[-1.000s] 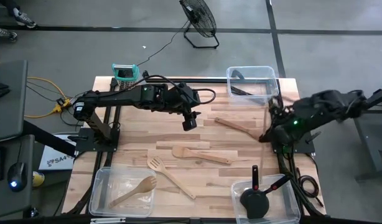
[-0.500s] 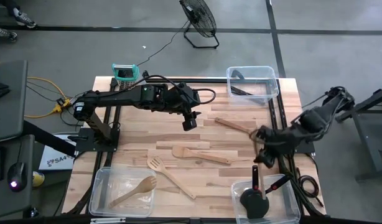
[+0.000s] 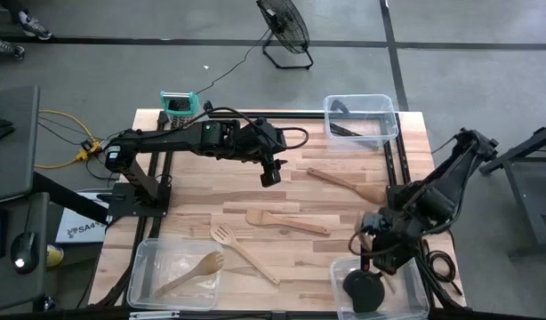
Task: Pick & Place Kitchen Items
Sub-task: Put the light brown spatula into the bottom right transparent bin, then put the light brown serving spoon into the bottom left transparent bin
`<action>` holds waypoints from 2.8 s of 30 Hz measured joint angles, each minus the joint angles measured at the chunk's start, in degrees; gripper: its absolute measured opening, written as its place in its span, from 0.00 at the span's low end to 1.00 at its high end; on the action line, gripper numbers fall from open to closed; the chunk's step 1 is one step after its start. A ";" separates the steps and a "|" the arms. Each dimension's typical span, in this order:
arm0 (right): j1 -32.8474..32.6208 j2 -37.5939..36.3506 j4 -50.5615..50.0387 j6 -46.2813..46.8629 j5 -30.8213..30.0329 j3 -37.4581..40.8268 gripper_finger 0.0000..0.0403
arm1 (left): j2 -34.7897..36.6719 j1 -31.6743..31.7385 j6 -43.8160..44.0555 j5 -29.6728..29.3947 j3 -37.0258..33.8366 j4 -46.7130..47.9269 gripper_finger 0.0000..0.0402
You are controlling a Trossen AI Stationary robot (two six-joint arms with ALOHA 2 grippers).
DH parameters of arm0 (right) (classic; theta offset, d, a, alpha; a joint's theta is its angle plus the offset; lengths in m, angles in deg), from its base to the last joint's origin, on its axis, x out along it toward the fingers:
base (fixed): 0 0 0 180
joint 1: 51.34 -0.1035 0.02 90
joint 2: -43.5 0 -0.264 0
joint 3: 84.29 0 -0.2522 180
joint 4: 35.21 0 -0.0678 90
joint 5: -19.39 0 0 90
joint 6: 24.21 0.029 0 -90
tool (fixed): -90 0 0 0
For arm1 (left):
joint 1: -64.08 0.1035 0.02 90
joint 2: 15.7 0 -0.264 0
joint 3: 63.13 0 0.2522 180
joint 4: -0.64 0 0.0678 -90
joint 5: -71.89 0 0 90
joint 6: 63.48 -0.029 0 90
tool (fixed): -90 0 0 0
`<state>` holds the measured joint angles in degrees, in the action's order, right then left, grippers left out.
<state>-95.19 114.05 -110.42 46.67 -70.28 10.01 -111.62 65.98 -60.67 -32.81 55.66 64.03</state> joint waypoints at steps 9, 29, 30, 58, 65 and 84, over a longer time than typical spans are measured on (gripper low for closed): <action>-1.63 5.72 -0.02 -6.00 2.38 0.00 0.27 | 0.00 -0.01 0.22 0.02 0.00 0.02 0.53; -2.39 10.57 0.39 -2.31 9.41 -0.02 0.51 | 0.00 -0.01 0.46 0.52 0.00 1.43 0.53; -2.39 10.57 0.39 -1.68 9.64 -0.02 0.57 | 0.00 -0.01 0.46 0.62 0.00 1.73 0.53; -2.24 -15.76 -6.01 14.70 -16.16 -0.02 0.73 | 0.00 0.01 0.04 2.09 0.00 4.32 0.53; -1.48 -17.78 -12.92 8.57 -31.97 -0.02 0.73 | 0.00 0.01 0.44 2.14 0.00 4.27 0.53; 11.58 -20.10 -26.63 1.70 -34.94 0.00 0.73 | -3.99 2.80 3.05 4.92 0.01 3.10 0.53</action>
<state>-83.60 93.95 -137.04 48.37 -105.23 10.01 -115.62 68.79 -57.62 -27.89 55.67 67.13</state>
